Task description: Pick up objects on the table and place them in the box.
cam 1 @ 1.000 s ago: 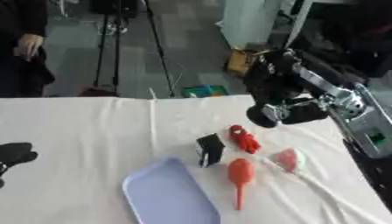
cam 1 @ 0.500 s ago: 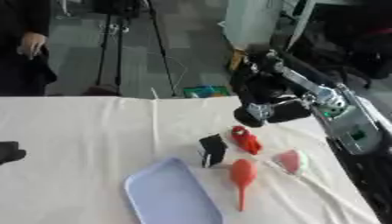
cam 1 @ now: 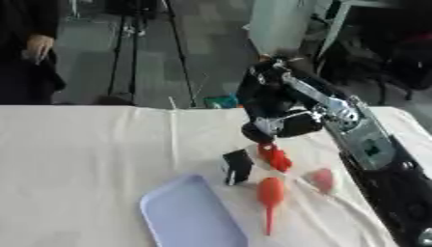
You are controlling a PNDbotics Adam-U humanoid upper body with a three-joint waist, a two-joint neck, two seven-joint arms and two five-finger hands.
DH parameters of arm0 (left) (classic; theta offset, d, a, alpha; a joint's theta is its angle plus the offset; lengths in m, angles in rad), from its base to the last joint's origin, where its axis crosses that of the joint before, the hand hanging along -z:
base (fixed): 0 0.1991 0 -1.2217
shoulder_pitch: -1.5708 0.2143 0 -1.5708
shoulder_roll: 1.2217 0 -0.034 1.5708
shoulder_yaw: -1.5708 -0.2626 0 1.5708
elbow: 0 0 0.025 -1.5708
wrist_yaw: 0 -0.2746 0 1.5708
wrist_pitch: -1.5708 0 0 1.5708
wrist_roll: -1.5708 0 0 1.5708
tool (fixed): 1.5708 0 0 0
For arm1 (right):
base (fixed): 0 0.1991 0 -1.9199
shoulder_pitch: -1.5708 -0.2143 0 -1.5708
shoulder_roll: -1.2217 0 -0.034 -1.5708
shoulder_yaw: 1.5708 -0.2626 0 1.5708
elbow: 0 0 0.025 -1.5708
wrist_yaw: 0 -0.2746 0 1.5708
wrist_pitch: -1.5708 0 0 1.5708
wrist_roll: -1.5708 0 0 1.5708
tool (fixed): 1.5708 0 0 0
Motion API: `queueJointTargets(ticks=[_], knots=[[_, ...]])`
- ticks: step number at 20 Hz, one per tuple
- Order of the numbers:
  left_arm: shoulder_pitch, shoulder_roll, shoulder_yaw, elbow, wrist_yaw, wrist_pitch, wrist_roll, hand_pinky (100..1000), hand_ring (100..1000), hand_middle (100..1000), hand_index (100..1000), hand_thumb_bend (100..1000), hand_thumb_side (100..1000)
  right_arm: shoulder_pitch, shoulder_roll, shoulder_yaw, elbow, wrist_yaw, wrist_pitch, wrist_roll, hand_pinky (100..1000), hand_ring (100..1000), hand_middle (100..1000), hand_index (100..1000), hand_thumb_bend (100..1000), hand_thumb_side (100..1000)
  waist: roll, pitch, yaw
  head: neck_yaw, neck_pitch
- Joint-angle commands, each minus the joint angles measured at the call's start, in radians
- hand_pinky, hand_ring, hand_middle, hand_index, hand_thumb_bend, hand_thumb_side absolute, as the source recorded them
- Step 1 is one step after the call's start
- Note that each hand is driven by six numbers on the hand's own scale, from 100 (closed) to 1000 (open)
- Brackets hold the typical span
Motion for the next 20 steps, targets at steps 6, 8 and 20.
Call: queueJointTargets(ticks=[6,8,20], knots=[[-0.05,-0.002,-0.004,-0.014,0.067,-0.052,0.095,833,811,704,668,149,941,-0.019,0.044,-0.006,0.007,0.048,-0.257,0.278,403,624,536,535,100,100,-0.002,-0.035,0.001,-0.021,0.078],[-0.066,-0.008,-0.01,-0.014,0.073,-0.059,0.118,835,810,703,668,151,936,-0.02,0.063,-0.009,0.013,0.066,-0.257,0.281,403,624,536,536,100,100,-0.003,-0.037,0.007,-0.029,0.083],[-0.126,-0.036,-0.041,-0.014,0.097,-0.077,0.17,838,802,686,657,160,925,-0.02,0.145,-0.028,0.034,0.193,-0.247,0.268,404,625,533,536,100,100,-0.01,-0.037,0.046,-0.062,0.072]])
